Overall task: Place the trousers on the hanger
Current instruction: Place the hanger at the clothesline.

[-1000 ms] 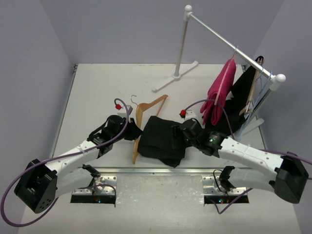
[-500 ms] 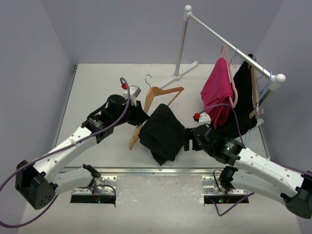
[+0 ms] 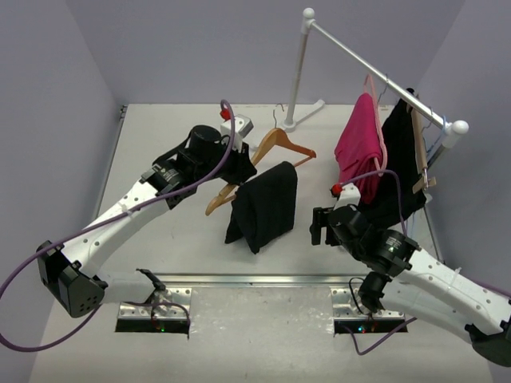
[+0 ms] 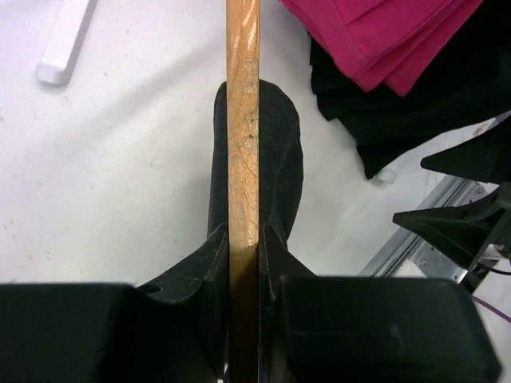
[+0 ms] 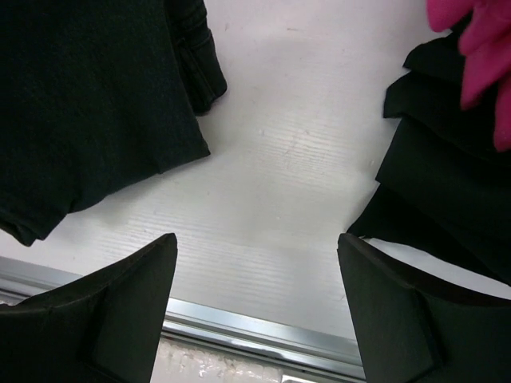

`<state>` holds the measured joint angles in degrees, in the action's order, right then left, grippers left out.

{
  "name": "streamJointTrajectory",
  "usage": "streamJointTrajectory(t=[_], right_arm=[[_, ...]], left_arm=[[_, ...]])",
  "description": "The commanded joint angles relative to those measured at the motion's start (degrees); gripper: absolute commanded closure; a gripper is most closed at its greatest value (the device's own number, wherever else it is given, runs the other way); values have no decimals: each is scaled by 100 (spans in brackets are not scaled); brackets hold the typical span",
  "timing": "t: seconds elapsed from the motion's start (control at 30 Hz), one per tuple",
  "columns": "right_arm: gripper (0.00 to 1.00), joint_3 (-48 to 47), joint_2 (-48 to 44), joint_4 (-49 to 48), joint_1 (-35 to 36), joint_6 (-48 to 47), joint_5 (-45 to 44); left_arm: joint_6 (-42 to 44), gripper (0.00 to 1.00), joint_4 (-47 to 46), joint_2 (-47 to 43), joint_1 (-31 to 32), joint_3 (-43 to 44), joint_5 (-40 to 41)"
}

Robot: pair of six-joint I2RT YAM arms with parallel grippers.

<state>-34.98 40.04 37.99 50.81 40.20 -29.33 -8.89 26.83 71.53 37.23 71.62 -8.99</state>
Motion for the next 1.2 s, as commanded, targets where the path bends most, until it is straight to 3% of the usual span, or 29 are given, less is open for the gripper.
streamJointTrajectory(t=[0.0,0.17,0.3,0.43,0.6,0.9,1.17], right_arm=[[19,-298,-283,294,0,-56,-414],[19,-301,-378,419,8,-71,-507],[18,-246,-461,437,8,-91,-574],[18,-202,-506,446,8,-92,-618],[18,-176,-558,445,8,-168,-635],[18,-252,-687,591,1,-223,-797],[18,-327,-825,801,2,-236,-885]], left_arm=[[298,100,-643,-10,90,761,63],[358,100,-1416,-184,124,567,281],[93,100,-2331,-576,126,-298,188],[-95,100,-4060,-974,241,-1556,188],[30,100,-5049,-1218,390,-2399,515],[503,100,-5000,-1028,399,-1660,653],[628,100,-5534,-612,408,-1268,717]])
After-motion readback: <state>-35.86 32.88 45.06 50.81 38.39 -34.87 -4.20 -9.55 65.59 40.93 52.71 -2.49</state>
